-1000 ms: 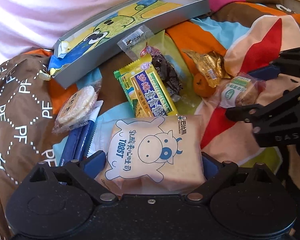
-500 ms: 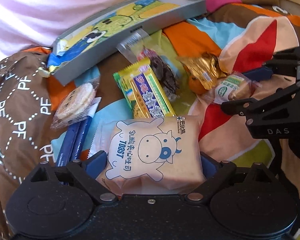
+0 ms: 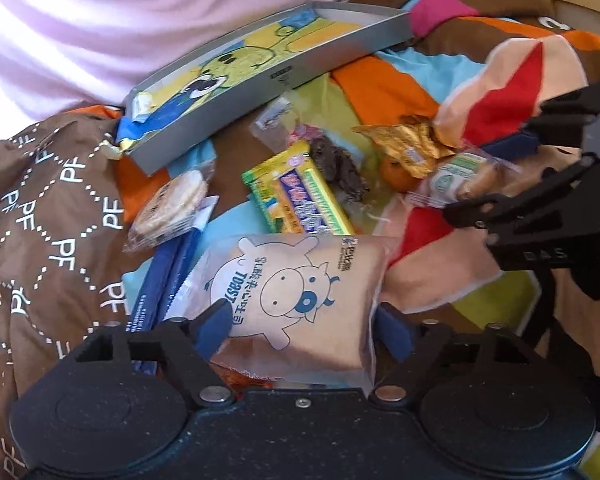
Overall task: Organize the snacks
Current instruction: 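Grasp the round green-label biscuit pack with the right tool while the left tool approaches the white toast bag, then close the left tool on the white toast bag while the right tool lifts the biscuit pack, then carry the biscuit pack and toast bag into the silver tray and release both, then withdraw both tools from the tray back over the remaining snacks, then grasp the yellow snack bar with the right tool and lift it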
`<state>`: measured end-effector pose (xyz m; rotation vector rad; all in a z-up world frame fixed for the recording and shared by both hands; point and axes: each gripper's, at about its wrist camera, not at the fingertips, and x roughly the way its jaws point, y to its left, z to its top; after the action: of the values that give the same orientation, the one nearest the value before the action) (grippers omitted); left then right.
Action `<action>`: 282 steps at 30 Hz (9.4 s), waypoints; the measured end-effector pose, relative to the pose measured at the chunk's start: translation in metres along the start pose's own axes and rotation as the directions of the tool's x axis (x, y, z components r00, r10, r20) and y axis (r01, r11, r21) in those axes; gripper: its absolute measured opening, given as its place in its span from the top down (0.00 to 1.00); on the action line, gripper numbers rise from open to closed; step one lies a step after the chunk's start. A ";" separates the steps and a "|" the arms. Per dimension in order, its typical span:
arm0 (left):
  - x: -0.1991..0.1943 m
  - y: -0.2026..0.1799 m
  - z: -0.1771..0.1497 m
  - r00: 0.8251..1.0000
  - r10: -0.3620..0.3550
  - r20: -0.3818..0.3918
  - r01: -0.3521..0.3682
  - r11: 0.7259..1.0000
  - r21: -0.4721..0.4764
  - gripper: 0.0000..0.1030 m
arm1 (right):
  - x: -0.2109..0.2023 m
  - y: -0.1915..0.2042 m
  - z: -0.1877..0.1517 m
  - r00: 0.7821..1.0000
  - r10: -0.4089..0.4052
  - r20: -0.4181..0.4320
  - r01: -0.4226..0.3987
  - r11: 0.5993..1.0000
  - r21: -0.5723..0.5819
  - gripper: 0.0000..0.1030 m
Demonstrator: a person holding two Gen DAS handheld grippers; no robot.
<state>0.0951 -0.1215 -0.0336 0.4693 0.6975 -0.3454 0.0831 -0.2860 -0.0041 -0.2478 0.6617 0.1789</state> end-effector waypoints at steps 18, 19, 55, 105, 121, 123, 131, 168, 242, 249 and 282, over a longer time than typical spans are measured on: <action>0.048 0.030 0.017 0.997 -0.047 -0.068 0.061 0.972 0.225 0.00 | 0.002 0.000 0.000 0.999 0.052 -0.006 -0.052 0.999 0.008 0.37; 0.051 0.034 0.018 0.995 -0.063 -0.081 0.080 0.973 0.215 0.00 | 0.003 0.000 0.000 0.999 0.053 -0.006 -0.053 0.999 0.009 0.37; 0.013 0.071 -0.009 0.999 -0.005 0.035 0.013 0.975 -0.222 0.21 | 0.004 0.008 -0.001 0.991 0.126 0.041 -0.127 0.992 0.017 0.46; -0.056 0.100 0.087 0.993 -0.039 0.113 0.089 0.874 -0.477 0.77 | -0.014 -0.007 0.035 0.925 -0.029 0.379 0.018 0.999 0.033 0.45; -0.041 0.106 0.189 0.962 -0.006 0.273 0.137 0.876 -0.462 0.77 | 0.010 -0.076 0.079 0.868 -0.171 0.467 0.100 0.980 0.173 0.45; -0.032 0.102 0.208 0.954 0.005 0.299 0.133 0.888 -0.440 0.77 | 0.017 -0.084 0.085 0.865 -0.187 0.465 0.108 0.975 0.192 0.45; 0.022 0.093 0.248 0.949 0.047 0.310 0.098 0.895 -0.435 0.77 | 0.045 -0.099 0.091 0.870 -0.210 0.446 0.133 0.971 0.198 0.44; 0.040 0.118 0.197 0.938 0.275 0.212 -0.160 0.884 -0.439 0.01 | 0.021 -0.081 0.109 0.853 -0.213 0.477 0.117 0.968 0.223 0.00; -0.023 0.078 -0.013 0.981 -0.128 -0.144 0.166 0.943 0.289 0.02 | 0.010 0.034 0.026 0.927 0.374 0.040 -0.374 0.907 0.196 0.09; -0.002 0.077 -0.006 0.949 -0.206 -0.239 0.276 0.910 0.309 0.03 | 0.033 0.022 0.026 0.907 0.420 0.014 -0.409 0.874 0.263 0.30; 0.001 0.072 -0.009 0.934 -0.202 -0.296 0.298 0.896 0.328 0.16 | 0.055 0.012 0.038 0.820 0.563 0.100 -0.555 0.744 0.372 0.66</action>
<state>0.1239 -0.0561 -0.0187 0.7937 0.9547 -0.6782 0.1445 -0.2590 -0.0118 0.3483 0.7630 0.6215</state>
